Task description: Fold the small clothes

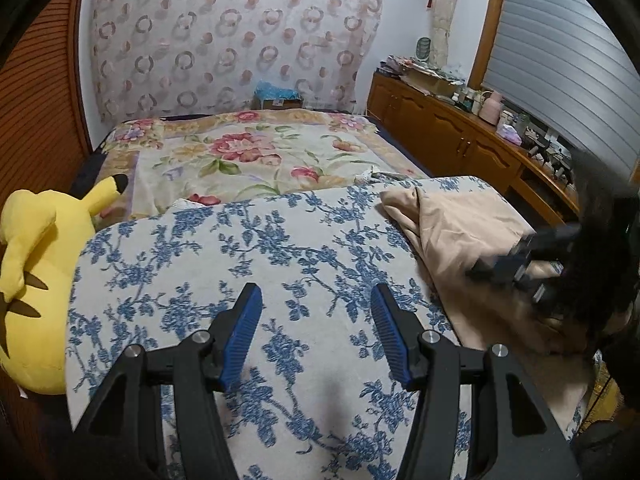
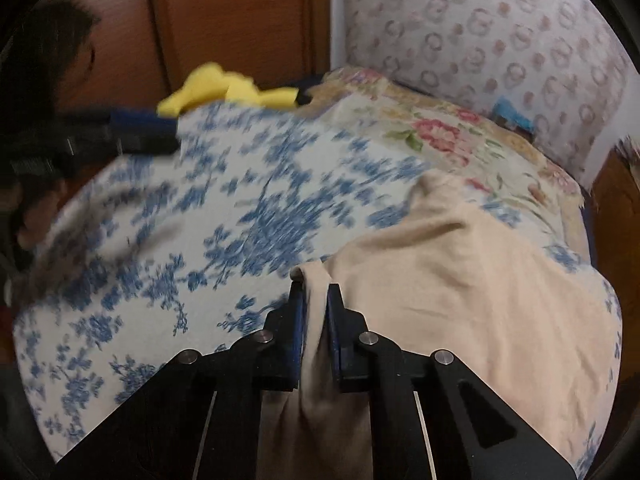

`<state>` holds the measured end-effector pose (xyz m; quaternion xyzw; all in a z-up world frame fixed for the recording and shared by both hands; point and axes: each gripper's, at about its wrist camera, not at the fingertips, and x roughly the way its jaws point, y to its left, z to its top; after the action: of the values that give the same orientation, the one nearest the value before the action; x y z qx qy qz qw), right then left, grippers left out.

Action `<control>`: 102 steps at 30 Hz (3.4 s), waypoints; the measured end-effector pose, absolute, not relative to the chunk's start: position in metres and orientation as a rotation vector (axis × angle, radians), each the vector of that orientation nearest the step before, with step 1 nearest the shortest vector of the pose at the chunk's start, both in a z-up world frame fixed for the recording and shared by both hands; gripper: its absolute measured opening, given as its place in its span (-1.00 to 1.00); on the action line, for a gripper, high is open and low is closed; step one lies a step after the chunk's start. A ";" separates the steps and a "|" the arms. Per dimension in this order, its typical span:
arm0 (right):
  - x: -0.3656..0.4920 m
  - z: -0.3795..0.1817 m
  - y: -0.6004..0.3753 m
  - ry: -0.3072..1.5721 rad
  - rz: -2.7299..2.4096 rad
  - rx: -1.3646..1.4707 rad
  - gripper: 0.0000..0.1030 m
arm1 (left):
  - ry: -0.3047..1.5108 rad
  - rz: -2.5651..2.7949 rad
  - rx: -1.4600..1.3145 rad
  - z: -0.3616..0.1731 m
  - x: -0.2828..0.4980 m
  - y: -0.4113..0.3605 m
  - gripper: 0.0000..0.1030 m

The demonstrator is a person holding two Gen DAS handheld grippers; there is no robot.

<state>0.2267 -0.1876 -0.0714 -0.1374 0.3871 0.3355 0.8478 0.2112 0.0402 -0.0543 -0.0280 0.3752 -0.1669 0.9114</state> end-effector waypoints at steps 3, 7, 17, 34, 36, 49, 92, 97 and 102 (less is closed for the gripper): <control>0.239 -0.043 -0.220 0.760 0.654 -0.243 -0.84 | 0.783 -0.361 -0.058 -0.057 0.215 0.032 0.08; 0.269 -0.015 -0.271 0.714 0.519 -0.239 -0.84 | 0.795 -0.386 -0.056 -0.062 0.217 0.022 0.08; 0.329 -0.037 -0.366 0.801 0.127 -0.256 -0.05 | 0.821 -0.428 -0.043 -0.067 0.211 -0.003 0.08; 0.347 -0.083 -0.366 0.935 0.229 -0.183 -0.12 | 0.849 -0.476 -0.001 -0.073 0.216 -0.045 0.08; 0.347 -0.084 -0.369 0.935 0.266 -0.157 -0.49 | 0.858 -0.480 0.004 -0.076 0.216 -0.049 0.08; 0.329 -0.057 -0.401 0.851 0.145 -0.103 -0.19 | 0.867 -0.488 0.009 -0.077 0.199 -0.060 0.08; 0.030 -0.085 -0.399 0.792 0.226 -0.105 -0.11 | 0.838 -0.541 0.100 -0.091 0.058 -0.096 0.08; 0.037 -0.095 -0.395 0.814 0.234 -0.099 -0.02 | 0.846 -0.546 0.094 -0.093 0.055 -0.094 0.08; 0.038 -0.101 -0.398 0.835 0.245 -0.075 -0.02 | 0.851 -0.566 0.093 -0.093 0.046 -0.095 0.08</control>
<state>0.0381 -0.3982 -0.1011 -0.0364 0.4044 0.1188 0.9061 0.0458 -0.0946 -0.0934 0.0443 0.4071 -0.2708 0.8712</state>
